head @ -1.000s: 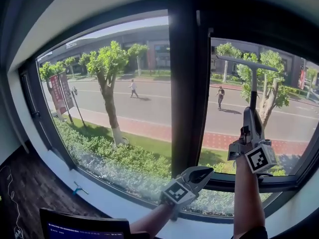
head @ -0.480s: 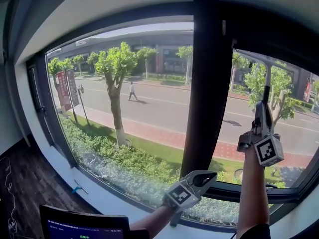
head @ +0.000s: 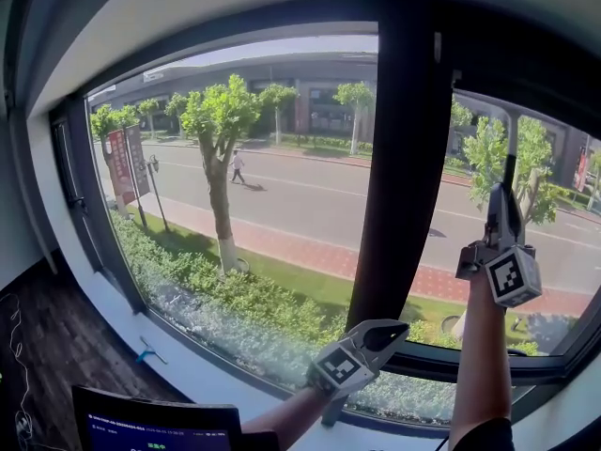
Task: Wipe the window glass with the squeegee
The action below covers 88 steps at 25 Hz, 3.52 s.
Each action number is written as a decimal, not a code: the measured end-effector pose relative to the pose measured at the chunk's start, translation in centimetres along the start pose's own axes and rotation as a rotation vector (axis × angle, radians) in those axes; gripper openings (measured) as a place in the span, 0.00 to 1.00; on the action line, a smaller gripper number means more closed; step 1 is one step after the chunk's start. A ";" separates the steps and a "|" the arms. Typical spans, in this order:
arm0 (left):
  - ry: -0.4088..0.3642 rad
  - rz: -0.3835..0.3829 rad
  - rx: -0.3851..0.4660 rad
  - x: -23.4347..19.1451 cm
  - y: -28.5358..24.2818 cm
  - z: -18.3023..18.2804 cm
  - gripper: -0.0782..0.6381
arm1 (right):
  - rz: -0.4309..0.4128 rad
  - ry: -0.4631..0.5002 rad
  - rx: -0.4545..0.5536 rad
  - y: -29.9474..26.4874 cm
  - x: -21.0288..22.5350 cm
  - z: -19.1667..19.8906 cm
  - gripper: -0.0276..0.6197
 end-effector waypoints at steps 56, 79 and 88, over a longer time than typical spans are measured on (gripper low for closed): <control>0.079 -0.012 -0.066 3.4 1.8 2.5 0.11 | 0.033 0.018 -0.157 8.3 1.2 5.7 0.19; 0.105 -0.017 -0.129 5.4 3.2 5.0 0.11 | 0.081 -0.125 -0.230 15.1 0.5 11.0 0.19; 0.105 -0.020 -0.166 6.1 4.1 5.6 0.11 | 0.082 -0.163 -0.256 17.8 0.1 13.2 0.19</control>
Point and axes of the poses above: the fingertips, and each gripper's own axes: y backward along the fingers, x to its right, z out of its underside, the point moved 5 cm from there along y, backward along the fingers, and after that the axes turned 6 degrees about -x, right-handed, at the moved point
